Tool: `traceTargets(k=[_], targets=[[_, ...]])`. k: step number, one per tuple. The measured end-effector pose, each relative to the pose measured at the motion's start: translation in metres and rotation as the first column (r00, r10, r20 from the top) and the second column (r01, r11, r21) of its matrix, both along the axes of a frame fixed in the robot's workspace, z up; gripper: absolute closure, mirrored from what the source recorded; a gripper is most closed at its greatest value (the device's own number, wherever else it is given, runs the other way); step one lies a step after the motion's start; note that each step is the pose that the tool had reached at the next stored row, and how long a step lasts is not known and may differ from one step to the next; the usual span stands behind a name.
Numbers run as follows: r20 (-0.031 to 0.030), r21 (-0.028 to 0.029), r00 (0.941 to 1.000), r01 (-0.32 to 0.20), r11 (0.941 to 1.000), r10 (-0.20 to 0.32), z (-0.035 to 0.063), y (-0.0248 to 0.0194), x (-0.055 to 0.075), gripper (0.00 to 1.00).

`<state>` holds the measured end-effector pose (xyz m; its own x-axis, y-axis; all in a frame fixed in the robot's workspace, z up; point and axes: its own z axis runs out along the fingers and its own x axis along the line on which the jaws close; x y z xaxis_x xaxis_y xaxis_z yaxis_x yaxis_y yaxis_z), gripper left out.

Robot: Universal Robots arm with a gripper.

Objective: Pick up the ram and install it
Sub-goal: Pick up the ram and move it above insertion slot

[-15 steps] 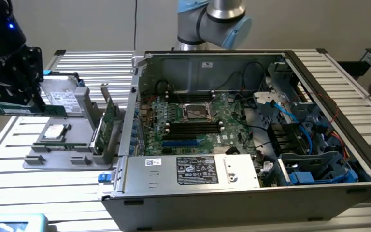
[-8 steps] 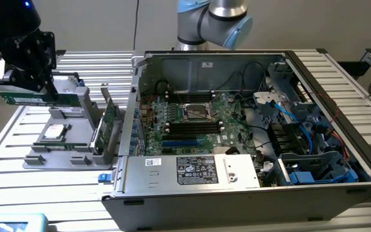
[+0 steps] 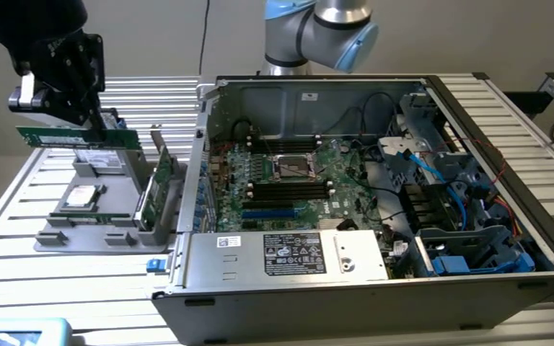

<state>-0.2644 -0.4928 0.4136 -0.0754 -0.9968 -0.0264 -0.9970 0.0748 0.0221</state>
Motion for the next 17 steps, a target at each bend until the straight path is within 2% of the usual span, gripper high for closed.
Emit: traceTargets(k=[3, 7, 8, 13, 17], targets=[[-0.0033, 0.0001, 1.0, -0.001, 1.0, 0.001, 0.0005, 0.0, 0.012, 0.86], [-0.0181, -0.0001, 0.9998, 0.0, 1.0, 0.0, 0.0005, 0.0, 0.024, 0.86], [-0.0201, -0.0002, 0.9998, 0.0, 1.0, 0.0, 0.0005, 0.0, 0.028, 0.86], [-0.0267, -0.0037, 0.9996, 0.0, 1.0, 0.0, 0.0011, 0.0001, 0.044, 0.86], [-0.0278, -0.0085, 0.9996, -0.001, 1.0, 0.0, 0.0029, 0.0001, 0.058, 0.86]])
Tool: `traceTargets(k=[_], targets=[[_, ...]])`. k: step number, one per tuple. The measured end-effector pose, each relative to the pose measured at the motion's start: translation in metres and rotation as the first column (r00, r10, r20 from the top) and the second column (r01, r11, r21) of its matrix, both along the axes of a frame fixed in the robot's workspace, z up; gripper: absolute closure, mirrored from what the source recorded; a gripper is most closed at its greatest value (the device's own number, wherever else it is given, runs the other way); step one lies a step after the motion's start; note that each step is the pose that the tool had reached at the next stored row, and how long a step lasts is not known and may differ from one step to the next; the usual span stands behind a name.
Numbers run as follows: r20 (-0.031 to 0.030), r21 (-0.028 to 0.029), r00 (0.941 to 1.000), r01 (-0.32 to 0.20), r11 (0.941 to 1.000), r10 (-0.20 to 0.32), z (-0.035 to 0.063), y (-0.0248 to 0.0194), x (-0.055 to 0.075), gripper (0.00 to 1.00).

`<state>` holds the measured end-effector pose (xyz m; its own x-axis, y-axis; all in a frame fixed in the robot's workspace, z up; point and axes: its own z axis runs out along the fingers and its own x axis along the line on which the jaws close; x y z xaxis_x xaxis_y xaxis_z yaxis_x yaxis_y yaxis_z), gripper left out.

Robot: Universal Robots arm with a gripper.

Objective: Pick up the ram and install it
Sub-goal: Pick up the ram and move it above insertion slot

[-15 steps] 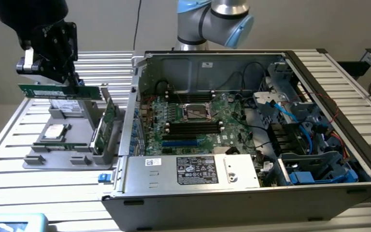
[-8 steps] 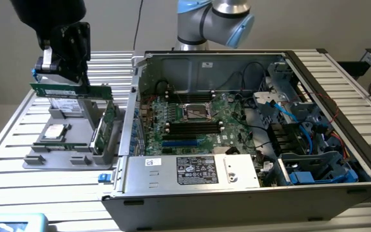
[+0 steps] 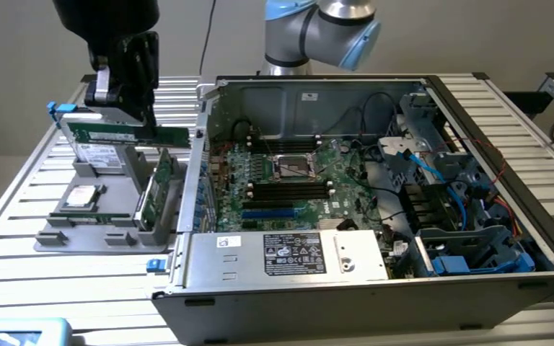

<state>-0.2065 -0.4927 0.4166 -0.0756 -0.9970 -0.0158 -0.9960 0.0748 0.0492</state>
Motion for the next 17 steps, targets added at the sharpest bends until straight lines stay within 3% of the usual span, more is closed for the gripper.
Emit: traceTargets(k=[17], targets=[[-0.0021, -0.0048, 1.0, 0.0, 1.0, 0.0, 0.0085, 0.0, 0.069, 0.86]])
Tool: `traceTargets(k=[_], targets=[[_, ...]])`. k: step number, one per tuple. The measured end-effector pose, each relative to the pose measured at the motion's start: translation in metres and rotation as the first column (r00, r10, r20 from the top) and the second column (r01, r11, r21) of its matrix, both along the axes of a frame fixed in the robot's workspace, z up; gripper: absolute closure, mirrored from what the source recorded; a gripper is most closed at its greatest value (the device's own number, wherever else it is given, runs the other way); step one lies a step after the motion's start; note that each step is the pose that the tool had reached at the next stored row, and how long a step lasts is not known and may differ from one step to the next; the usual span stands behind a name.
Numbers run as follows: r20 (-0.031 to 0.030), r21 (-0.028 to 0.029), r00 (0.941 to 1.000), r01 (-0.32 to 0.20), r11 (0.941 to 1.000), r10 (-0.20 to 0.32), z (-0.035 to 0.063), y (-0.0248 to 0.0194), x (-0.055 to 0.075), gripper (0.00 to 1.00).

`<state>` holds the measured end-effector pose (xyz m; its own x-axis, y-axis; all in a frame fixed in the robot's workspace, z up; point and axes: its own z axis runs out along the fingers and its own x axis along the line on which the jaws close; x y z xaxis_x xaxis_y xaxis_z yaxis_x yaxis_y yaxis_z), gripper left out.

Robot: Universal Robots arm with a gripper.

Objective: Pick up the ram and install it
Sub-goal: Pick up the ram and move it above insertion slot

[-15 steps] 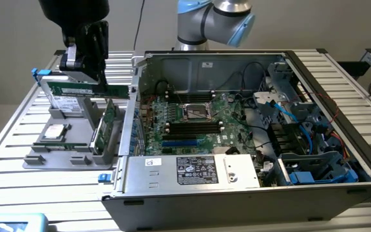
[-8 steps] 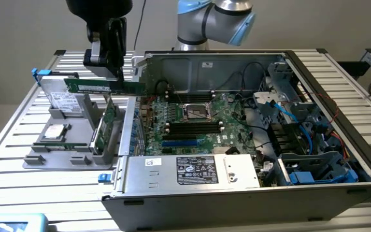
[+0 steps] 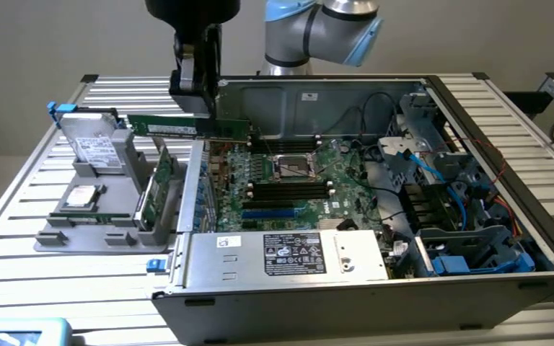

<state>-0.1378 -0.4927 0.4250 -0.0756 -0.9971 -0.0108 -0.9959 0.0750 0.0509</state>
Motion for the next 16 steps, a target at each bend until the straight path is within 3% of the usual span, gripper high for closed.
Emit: traceTargets(k=[9, 16], targets=[[0.0, -0.0009, 1.0, 0.0, 1.0, 0.0, 0.0, 0.0024, 0.041, 0.86], [0.0019, -0.0052, 1.0, 0.0, 1.0, 0.0, -0.0005, 0.0162, 0.065, 0.86]])
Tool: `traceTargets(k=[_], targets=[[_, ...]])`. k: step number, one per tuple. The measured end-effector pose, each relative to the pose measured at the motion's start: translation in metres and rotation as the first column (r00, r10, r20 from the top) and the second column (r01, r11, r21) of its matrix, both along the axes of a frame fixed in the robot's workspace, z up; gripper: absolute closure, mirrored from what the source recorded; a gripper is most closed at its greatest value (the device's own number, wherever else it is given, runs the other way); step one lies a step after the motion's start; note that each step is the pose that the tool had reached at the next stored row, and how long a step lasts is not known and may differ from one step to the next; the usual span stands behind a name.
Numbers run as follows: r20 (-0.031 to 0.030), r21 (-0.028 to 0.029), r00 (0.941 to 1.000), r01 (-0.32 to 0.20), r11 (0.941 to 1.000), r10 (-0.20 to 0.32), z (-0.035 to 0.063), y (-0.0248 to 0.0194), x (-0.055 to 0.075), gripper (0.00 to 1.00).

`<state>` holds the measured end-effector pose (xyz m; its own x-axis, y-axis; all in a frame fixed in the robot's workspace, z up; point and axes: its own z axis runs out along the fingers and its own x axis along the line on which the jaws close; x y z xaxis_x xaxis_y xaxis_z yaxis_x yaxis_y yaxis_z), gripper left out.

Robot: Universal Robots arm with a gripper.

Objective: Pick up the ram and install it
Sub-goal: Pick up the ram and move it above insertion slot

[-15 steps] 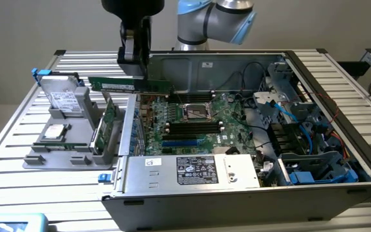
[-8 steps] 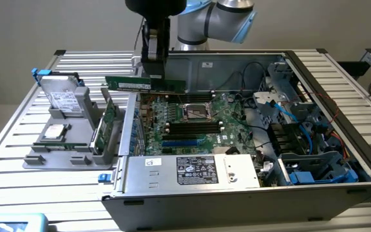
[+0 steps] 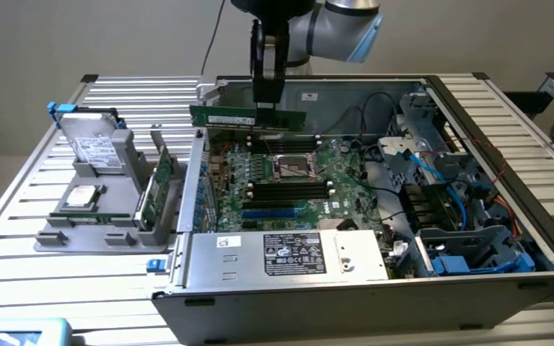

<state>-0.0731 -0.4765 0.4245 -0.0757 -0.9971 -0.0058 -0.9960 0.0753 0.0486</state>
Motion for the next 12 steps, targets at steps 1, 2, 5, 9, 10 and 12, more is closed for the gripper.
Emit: traceTargets(k=[1, 2, 5, 9, 10, 12], targets=[[0.0007, -0.0004, 1.0, 0.0, 1.0, 0.0, 0.0001, 0.0016, 0.003, 0.86], [0.0018, -0.0006, 1.0, 0.0, 1.0, 0.0, 0.0, 0.0033, 0.006, 0.86], [0.0057, -0.0017, 1.0, 0.0, 1.0, 0.0, -0.0001, 0.0085, 0.016, 0.86], [0.0131, -0.0043, 0.9999, 0.0, 1.0, 0.0, -0.0006, 0.0161, 0.028, 0.86], [0.0164, -0.0054, 0.9999, 0.0, 1.0, 0.0, -0.0007, 0.0184, 0.03, 0.86], [0.023, -0.0075, 0.9997, 0.0, 1.0, 0.0, -0.001, 0.023, 0.035, 0.86]])
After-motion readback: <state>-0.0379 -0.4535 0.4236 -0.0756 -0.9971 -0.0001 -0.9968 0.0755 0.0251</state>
